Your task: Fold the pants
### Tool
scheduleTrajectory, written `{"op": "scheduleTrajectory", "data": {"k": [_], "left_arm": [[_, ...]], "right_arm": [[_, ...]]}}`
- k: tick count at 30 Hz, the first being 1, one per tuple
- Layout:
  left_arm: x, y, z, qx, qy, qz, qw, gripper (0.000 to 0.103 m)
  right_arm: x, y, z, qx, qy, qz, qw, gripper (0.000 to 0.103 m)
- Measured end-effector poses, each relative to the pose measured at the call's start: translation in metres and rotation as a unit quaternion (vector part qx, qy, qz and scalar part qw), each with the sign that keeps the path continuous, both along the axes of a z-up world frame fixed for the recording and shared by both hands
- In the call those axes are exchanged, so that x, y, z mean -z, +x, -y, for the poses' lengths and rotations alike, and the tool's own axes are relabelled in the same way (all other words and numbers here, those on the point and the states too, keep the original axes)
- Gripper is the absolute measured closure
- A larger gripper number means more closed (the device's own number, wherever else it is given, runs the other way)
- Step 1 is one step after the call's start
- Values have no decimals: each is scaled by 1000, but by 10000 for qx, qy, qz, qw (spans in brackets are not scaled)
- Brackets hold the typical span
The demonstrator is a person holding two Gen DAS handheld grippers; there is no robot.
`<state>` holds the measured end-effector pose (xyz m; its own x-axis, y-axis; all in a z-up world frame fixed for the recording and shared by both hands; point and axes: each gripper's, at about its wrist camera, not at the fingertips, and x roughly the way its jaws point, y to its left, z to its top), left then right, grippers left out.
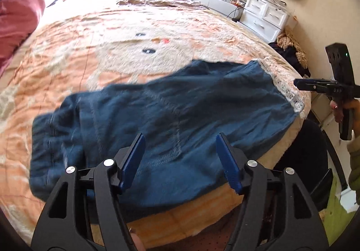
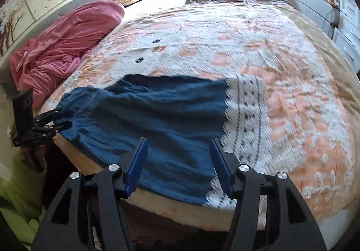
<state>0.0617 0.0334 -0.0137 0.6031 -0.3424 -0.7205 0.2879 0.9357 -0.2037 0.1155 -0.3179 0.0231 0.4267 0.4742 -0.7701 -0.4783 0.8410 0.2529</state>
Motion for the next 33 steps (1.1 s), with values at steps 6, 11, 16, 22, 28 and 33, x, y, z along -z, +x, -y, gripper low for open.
{"op": "scheduleTrajectory", "data": {"k": [6, 11, 16, 22, 28, 33], "left_arm": [[-32, 50, 34, 247, 451, 281, 9983, 41], [-20, 109, 62, 494, 1222, 120, 9912, 41], [8, 131, 76, 940, 1589, -153, 9827, 47], [16, 134, 93, 1418, 1437, -259, 9791, 52], [36, 150, 99, 1207, 1557, -608, 9785, 95], [28, 180, 77, 522, 1015, -729, 9908, 100]], "right_arm": [[-19, 44, -36, -138, -373, 523, 9978, 46], [-10, 87, -19, 285, -643, 574, 9959, 46], [10, 91, 7, 377, -527, 343, 9973, 46], [28, 78, 15, 285, -521, 235, 9980, 44], [42, 77, 23, 369, -581, 111, 9976, 43], [50, 71, 27, 348, -624, 10, 9974, 42]]}}
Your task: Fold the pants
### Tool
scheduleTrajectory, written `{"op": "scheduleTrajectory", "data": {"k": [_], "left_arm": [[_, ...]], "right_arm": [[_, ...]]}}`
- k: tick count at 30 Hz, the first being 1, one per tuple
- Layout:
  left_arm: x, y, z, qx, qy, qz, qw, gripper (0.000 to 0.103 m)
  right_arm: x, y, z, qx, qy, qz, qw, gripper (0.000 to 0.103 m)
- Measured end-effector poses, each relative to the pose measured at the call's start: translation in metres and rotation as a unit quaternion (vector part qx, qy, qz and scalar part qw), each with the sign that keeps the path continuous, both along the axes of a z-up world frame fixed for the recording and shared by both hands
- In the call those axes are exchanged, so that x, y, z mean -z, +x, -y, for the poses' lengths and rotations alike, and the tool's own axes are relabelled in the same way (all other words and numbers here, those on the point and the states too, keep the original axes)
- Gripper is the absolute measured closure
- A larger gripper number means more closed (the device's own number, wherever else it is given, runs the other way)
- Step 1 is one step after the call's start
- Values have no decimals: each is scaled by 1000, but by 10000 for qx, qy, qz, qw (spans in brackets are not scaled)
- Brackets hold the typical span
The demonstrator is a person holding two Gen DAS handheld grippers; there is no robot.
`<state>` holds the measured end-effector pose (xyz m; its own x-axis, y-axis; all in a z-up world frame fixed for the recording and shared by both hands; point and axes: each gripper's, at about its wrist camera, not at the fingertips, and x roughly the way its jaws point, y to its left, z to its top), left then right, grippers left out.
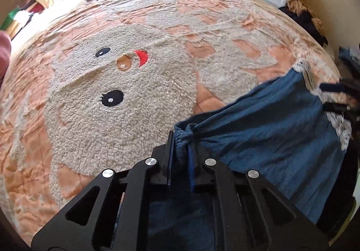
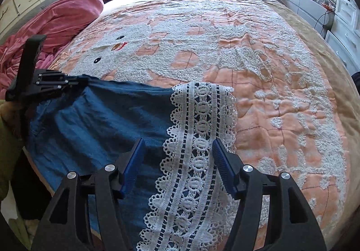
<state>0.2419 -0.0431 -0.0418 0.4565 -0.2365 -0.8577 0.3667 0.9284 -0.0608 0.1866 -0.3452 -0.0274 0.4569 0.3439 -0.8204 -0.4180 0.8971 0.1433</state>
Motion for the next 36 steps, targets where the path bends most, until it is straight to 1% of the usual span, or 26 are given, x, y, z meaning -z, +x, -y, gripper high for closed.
{"op": "scheduleTrajectory", "data": {"k": [1, 3, 6, 8, 9, 10, 12, 14, 16, 18, 20, 21, 22, 23, 24, 25, 26, 27, 28, 30, 32, 33, 34, 36], "left_arm": [[0, 4, -1, -49, -58, 5, 10000, 100], [8, 9, 3, -47, 18, -17, 10000, 100], [13, 4, 7, 7, 57, 69, 10000, 100], [5, 0, -1, -56, -263, 69, 9996, 97], [0, -2, -5, -86, -401, 85, 9991, 93], [-3, -4, -7, -119, -417, 149, 9989, 87], [-9, -9, -9, -147, -451, 228, 9986, 83], [-11, -14, -8, -117, -531, 225, 9983, 80], [-9, -19, -2, -28, -456, 258, 9986, 75], [-3, -22, 4, 24, -217, 321, 9992, 74], [4, -22, 7, 8, -61, 305, 9995, 74], [7, -21, 5, -4, -46, 294, 9996, 74], [9, -21, 5, -13, -52, 273, 9996, 73], [10, -21, 4, -20, -71, 268, 9996, 73], [11, -21, 3, -28, -85, 270, 9996, 72], [11, -21, 2, -37, -91, 271, 9996, 71], [11, -20, 2, -43, -104, 275, 9996, 70], [11, -20, 2, -50, -116, 277, 9995, 70], [11, -20, 1, -56, -118, 275, 9995, 69], [12, -20, 1, -63, -121, 289, 9995, 68], [12, -19, 0, -78, -138, 295, 9994, 66], [13, -19, 0, -93, -165, 292, 9994, 64], [13, -18, -1, -104, -211, 275, 9993, 61], [14, -17, 0, -122, -234, 261, 9993, 59]], "right_arm": [[2, -2, 0, -12, -20, -8, 10000, 42], [8, -7, -1, -73, -53, -23, 10000, 39], [9, -10, 0, -121, -79, -17, 9999, 39], [-2, -8, 8, -13, 199, 34, 9998, 39], [-9, -5, 14, 76, 370, 85, 9993, 39], [-16, 1, 20, 202, 489, 155, 9985, 39], [-22, 15, 27, 433, 478, 242, 9976, 39], [-21, 35, 33, 608, 525, 165, 9966, 39], [-14, 52, 35, 698, 657, -33, 9954, 39], [-6, 65, 33, 714, 699, -179, 9948, 39], [4, 74, 26, 605, 698, -355, 9951, 50], [8, 74, 22, 540, 652, -424, 9955, 55], [12, 73, 17, 482, 520, -429, 9966, 58], [14, 71, 12, 428, 399, -374, 9976, 59], [15, 69, 10, 362, 340, -330, 9982, 63], [16, 65, 8, 303, 321, -299, 9986, 70], [16, 62, 7, 271, 315, -261, 9988, 73], [14, 56, 6, 239, 276, -162, 9992, 80], [10, 51, 4, 189, 214, -32, 9996, 84], [0, 38, 0, 109, 47, 334, 9994, 85], [-14, 28, 3, 209, 18, 711, 9972, 86], [-18, 27, 7, 328, 11, 819, 9961, 86], [-20, 29, 11, 410, -37, 859, 9955, 86], [-15, 37, 15, 465, -59, 771, 9959, 86]]}}
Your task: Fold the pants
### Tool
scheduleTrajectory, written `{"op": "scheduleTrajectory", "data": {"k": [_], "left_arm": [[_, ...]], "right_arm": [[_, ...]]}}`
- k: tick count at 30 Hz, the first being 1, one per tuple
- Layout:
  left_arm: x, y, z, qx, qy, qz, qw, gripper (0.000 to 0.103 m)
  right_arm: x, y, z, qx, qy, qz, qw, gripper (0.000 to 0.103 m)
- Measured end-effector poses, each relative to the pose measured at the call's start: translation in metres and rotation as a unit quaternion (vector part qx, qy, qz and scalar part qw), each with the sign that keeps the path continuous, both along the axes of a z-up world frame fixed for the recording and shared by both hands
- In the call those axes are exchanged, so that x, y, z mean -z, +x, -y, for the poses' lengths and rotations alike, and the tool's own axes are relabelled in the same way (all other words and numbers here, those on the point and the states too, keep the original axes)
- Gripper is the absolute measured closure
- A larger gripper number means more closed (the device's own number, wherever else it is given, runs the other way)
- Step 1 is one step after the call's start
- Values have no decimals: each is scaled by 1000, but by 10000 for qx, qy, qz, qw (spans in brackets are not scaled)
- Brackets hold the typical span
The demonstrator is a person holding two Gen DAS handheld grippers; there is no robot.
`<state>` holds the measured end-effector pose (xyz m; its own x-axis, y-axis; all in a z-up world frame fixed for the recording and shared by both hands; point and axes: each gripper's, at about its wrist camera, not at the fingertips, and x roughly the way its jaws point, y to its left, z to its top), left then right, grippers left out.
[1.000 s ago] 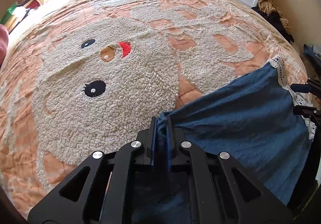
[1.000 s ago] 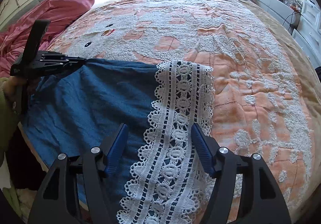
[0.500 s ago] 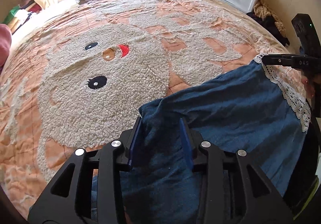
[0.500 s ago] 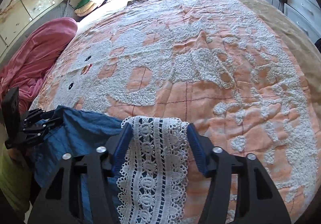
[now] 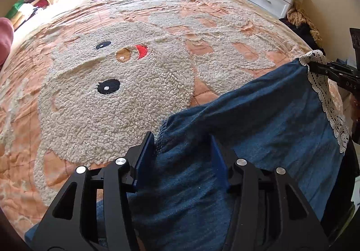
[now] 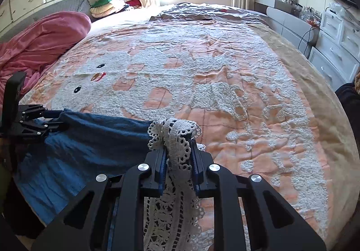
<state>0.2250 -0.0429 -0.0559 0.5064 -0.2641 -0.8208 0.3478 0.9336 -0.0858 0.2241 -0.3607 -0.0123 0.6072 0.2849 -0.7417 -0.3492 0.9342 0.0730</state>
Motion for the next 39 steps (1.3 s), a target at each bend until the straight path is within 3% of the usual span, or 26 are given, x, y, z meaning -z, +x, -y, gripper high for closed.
{"op": "scheduleTrajectory", "data": {"k": [5, 9, 12, 15, 19, 22, 26, 33, 36, 39], "left_arm": [[3, 1, 0, -31, 14, 0, 10000, 57], [-3, -2, -7, -166, -116, 50, 9998, 54], [-21, -14, -19, -323, -356, 222, 9986, 51], [-43, -38, -32, -481, -553, 492, 9961, 45], [-61, -80, -48, -773, -483, 757, 9930, 37], [-65, -111, -61, -1013, -434, 808, 9906, 25], [-70, -147, -84, -1332, -572, 796, 9862, 21], [-73, -190, -87, -1473, 227, 940, 9844, 19], [-70, -201, -85, -1453, 370, 918, 9844, 19], [-67, -211, -95, -1810, 577, 969, 9770, 19]], "right_arm": [[34, 17, -1, 103, -1, -492, 9987, 84], [24, 13, 16, 394, 464, -496, 9969, 62], [7, -4, 39, 565, 993, -452, 9924, 55], [-5, -29, 53, 600, 1113, -426, 9911, 51], [-11, -68, 57, 403, 1128, -555, 9912, 44], [-9, -93, 51, 233, 985, -660, 9927, 43], [2, -111, 44, 243, 857, -886, 9921, 43], [6, -124, 41, 370, 853, -978, 9909, 43], [6, -126, 40, 458, 701, -948, 9920, 43], [7, -129, 41, 528, 712, -995, 9911, 43]]}}
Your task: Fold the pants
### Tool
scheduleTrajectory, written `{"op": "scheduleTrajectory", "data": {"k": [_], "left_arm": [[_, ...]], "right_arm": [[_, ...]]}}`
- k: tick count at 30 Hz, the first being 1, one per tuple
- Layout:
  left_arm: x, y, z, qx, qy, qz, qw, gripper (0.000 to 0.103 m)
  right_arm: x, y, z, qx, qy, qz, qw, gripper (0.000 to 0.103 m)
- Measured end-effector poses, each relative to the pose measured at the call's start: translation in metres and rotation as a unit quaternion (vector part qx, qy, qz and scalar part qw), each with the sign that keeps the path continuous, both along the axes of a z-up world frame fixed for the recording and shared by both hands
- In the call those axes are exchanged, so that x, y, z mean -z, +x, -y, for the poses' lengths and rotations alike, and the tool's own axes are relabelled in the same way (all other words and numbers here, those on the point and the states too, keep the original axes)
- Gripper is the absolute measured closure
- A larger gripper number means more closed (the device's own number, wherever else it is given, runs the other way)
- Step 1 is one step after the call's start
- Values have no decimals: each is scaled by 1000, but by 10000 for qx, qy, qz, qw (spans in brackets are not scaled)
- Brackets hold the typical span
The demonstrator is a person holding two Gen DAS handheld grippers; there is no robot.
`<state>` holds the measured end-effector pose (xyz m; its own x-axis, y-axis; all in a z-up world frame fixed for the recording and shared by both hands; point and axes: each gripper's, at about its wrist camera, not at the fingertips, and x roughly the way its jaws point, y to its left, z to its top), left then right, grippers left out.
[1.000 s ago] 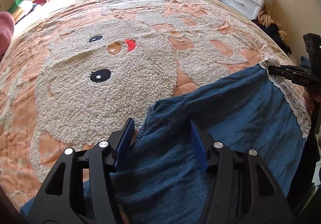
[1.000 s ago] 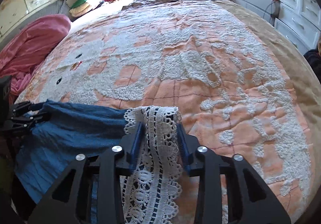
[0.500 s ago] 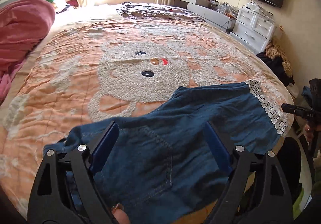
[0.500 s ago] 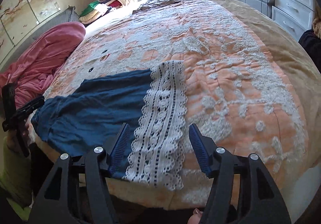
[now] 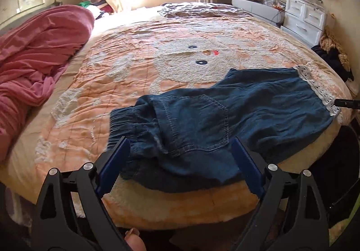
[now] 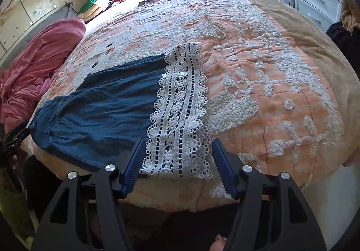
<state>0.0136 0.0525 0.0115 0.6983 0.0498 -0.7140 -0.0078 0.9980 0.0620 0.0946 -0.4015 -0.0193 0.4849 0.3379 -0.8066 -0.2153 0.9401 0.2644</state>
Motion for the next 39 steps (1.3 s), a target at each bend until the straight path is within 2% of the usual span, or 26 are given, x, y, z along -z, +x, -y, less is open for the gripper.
{"op": "scheduleTrajectory", "data": {"k": [4, 6, 9, 11, 14, 15, 16, 18, 23, 27, 30, 33, 39], "left_arm": [[3, -10, -36, -566, -362, -80, 9977, 19], [10, -11, -54, -774, -803, -231, 9935, 19], [21, -8, -69, -883, -1619, -360, 9822, 20], [25, -1, -67, -874, -1757, -380, 9798, 26], [30, 10, -66, -1026, -1633, -389, 9805, 27], [31, 14, -65, -1026, -1637, -391, 9804, 31], [35, 18, -65, -1056, -1586, -431, 9807, 40], [42, 22, -66, -1147, -1413, -488, 9821, 46], [47, 20, -66, -1127, -1268, -526, 9841, 46], [47, 21, -63, -1115, -1173, -526, 9854, 46], [47, 22, -63, -1130, -1168, -551, 9852, 46], [47, 23, -63, -1145, -1160, -563, 9850, 46], [48, 24, -63, -1150, -1119, -586, 9853, 46]], "right_arm": [[-2, -4, 1, 24, -21, 6, 10000, 43], [-2, -5, 1, 24, -10, -7, 10000, 43], [0, -4, 0, 54, 0, -68, 10000, 43], [2, -4, 0, 93, 44, -125, 9999, 43], [5, -3, 2, 121, 104, -225, 9996, 43], [6, -2, 2, 134, 127, -265, 9995, 43], [7, -2, 3, 159, 144, -292, 9993, 43], [9, -1, 3, 170, 210, -360, 9990, 43], [18, 3, 0, 137, 274, -491, 9983, 44], [21, 4, -1, 234, 288, -516, 9980, 53], [20, 1, -4, 185, 291, -455, 9984, 68], [17, -2, -10, 52, 153, -305, 9994, 76], [1, -7, -4, 27, -145, 40, 9999, 79]]}}
